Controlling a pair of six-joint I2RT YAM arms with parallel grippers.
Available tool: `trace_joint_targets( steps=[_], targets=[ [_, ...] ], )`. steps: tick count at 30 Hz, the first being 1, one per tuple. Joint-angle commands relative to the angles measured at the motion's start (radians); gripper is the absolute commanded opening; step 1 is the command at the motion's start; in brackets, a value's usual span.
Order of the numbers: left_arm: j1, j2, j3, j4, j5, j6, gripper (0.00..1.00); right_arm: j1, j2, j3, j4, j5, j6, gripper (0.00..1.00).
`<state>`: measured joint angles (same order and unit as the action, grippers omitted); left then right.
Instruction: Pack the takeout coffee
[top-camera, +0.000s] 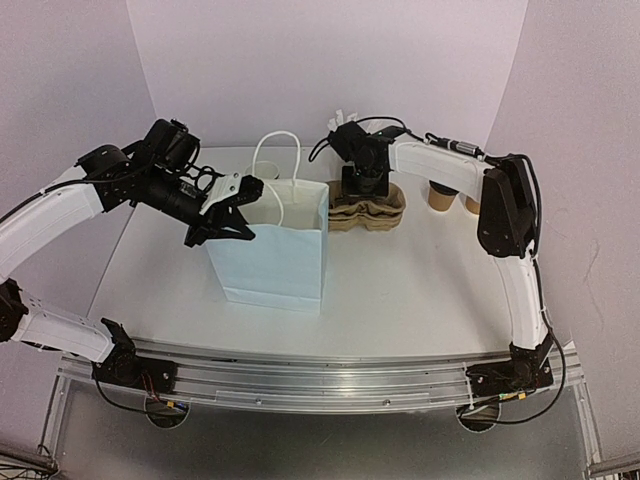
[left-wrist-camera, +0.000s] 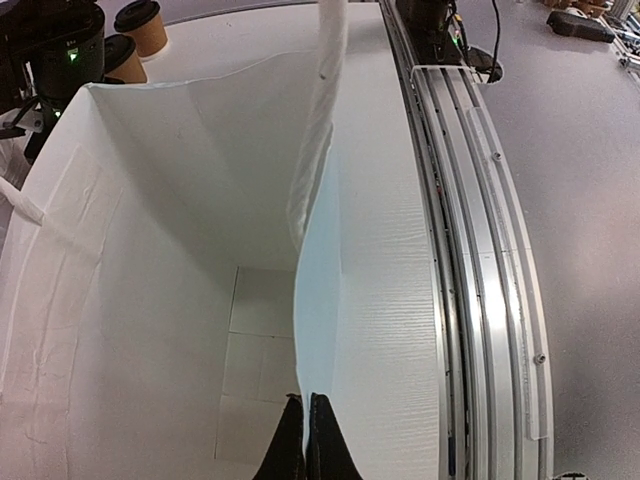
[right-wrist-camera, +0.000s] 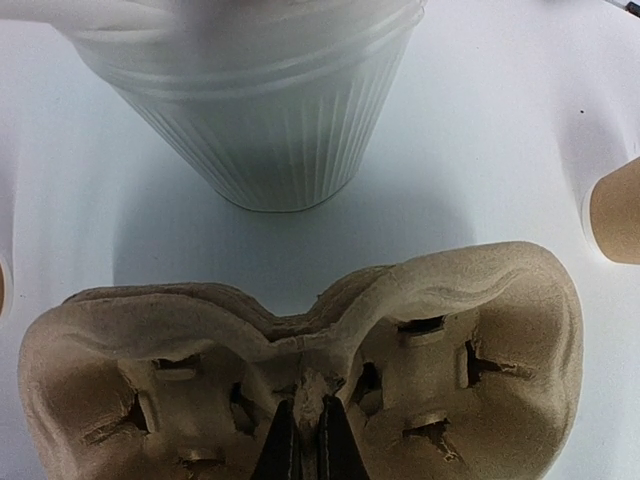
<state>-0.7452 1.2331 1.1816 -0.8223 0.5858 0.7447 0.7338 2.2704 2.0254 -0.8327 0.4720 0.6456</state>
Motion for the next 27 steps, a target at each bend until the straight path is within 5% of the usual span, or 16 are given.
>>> trace_joint_targets(
  steps=[1, 14, 21, 27],
  targets=[
    [-0.003, 0.007, 0.016, 0.048, -0.022, -0.055, 0.0, 0.001, -0.046, 0.035, -0.03, 0.036, -0.011, 0.0],
    [-0.003, 0.022, 0.0, 0.109, -0.008, -0.218, 0.03, 0.001, -0.158, 0.087, -0.042, 0.024, -0.06, 0.0],
    [-0.003, 0.038, 0.085, 0.086, 0.022, -0.238, 0.41, 0.001, -0.227, 0.101, -0.044, 0.022, -0.08, 0.0],
    [-0.002, 0.028, 0.272, -0.113, 0.057, -0.173, 0.71, 0.001, -0.338, 0.096, -0.044, 0.023, -0.07, 0.0]
  ],
)
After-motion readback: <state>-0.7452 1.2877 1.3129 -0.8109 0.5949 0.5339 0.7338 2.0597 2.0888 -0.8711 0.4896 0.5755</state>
